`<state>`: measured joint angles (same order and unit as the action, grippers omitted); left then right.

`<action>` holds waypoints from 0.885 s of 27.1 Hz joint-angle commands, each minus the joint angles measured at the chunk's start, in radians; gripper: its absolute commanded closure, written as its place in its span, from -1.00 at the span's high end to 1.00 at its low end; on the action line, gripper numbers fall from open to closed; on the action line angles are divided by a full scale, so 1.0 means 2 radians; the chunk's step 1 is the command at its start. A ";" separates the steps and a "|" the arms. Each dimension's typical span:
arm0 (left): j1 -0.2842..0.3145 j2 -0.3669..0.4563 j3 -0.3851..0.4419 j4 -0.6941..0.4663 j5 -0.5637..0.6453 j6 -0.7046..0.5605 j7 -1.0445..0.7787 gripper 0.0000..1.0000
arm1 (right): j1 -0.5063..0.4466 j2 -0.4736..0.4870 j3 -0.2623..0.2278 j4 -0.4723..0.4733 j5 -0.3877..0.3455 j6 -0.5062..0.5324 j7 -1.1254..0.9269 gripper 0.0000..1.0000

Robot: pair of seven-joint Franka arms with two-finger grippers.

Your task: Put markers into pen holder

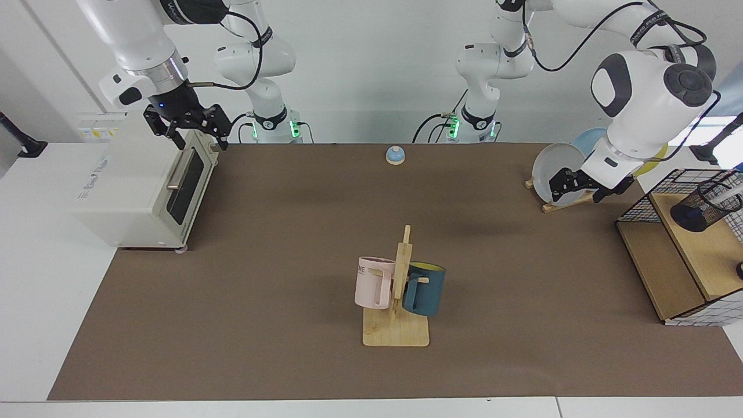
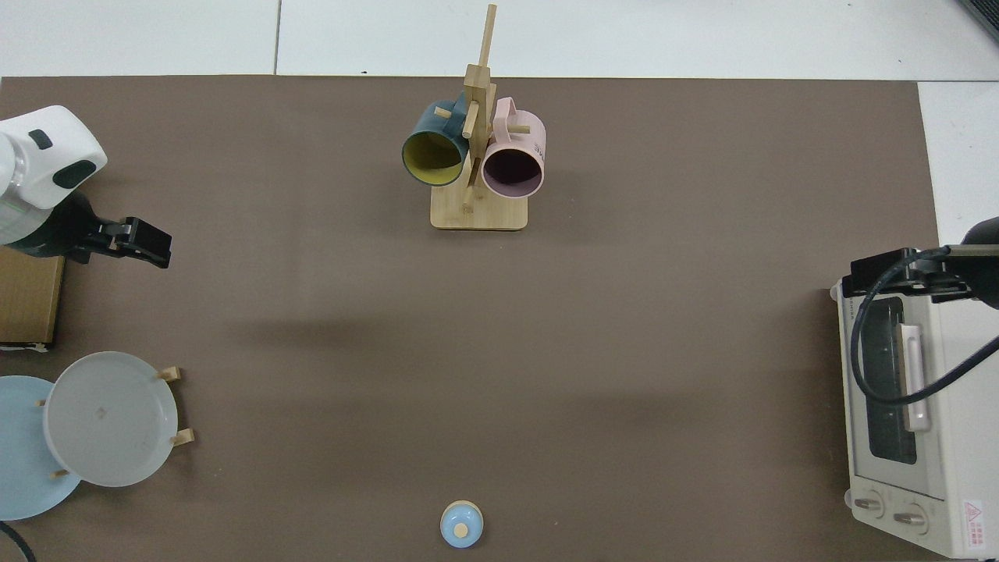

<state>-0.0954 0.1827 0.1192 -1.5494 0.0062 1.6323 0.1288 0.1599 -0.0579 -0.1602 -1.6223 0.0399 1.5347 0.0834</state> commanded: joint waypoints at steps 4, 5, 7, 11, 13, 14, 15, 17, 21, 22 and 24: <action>-0.002 -0.058 0.000 -0.015 -0.007 -0.002 -0.006 1.00 | -0.006 -0.001 0.002 -0.003 0.011 0.007 -0.013 1.00; -0.002 -0.068 -0.001 -0.017 -0.008 -0.008 -0.007 1.00 | -0.006 -0.001 0.001 -0.002 0.011 0.007 -0.013 1.00; -0.004 -0.084 -0.001 -0.020 -0.008 -0.025 -0.012 1.00 | -0.006 -0.001 0.001 -0.002 0.010 0.007 -0.012 1.00; -0.004 -0.097 -0.001 -0.034 -0.008 -0.025 -0.011 1.00 | -0.006 -0.001 0.001 -0.003 0.010 0.007 -0.013 1.00; -0.004 -0.100 -0.002 -0.038 -0.007 -0.019 -0.010 1.00 | -0.006 -0.001 0.001 -0.003 0.010 0.007 -0.013 1.00; -0.004 -0.098 -0.003 -0.036 -0.007 -0.016 -0.009 1.00 | -0.006 -0.001 0.001 -0.003 0.010 0.007 -0.013 1.00; -0.004 -0.096 -0.004 -0.034 -0.007 -0.014 -0.008 1.00 | -0.006 -0.001 0.001 -0.003 0.011 0.007 -0.013 1.00; -0.004 -0.095 -0.005 -0.034 -0.007 -0.013 -0.007 1.00 | -0.006 -0.001 0.001 -0.003 0.010 0.007 -0.013 1.00; -0.004 -0.095 -0.005 -0.034 -0.007 -0.013 -0.008 1.00 | -0.006 -0.001 0.002 -0.003 0.010 0.007 -0.013 1.00; -0.004 -0.095 -0.005 -0.034 -0.007 -0.013 -0.011 1.00 | -0.006 -0.001 0.001 -0.003 0.010 0.007 -0.012 1.00; -0.004 -0.095 -0.004 -0.034 -0.007 -0.014 -0.011 1.00 | -0.006 -0.001 0.001 -0.003 0.010 0.007 -0.013 1.00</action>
<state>-0.0984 0.0093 0.1065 -1.5888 0.0057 1.5808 0.1192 0.1599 -0.0579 -0.1601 -1.6223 0.0402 1.5347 0.0834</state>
